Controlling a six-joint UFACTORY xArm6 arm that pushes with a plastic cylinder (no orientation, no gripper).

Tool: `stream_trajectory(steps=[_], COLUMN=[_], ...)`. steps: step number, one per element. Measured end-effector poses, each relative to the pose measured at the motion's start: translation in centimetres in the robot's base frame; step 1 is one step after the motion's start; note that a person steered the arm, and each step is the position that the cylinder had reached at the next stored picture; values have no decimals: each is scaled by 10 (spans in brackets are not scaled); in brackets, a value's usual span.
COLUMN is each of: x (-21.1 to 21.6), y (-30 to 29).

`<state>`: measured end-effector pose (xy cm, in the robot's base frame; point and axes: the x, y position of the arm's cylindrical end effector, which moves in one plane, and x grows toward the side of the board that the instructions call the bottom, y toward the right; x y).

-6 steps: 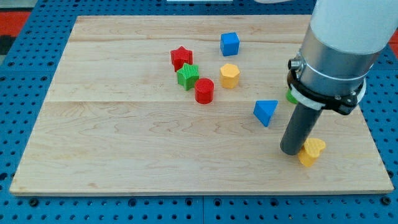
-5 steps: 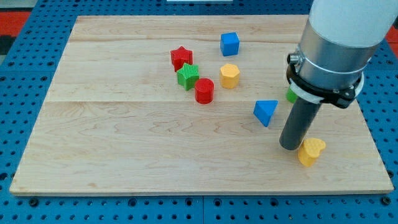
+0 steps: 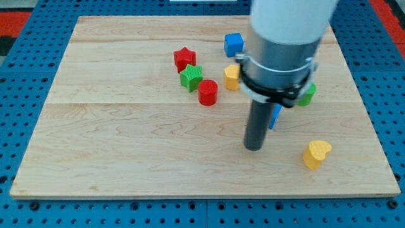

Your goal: Move the blue triangle above the yellow heart

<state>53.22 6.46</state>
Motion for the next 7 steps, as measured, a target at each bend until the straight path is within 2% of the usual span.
stream_trajectory(steps=[1,3,7], x=[-10,-72,-77], y=[-26,-35,27])
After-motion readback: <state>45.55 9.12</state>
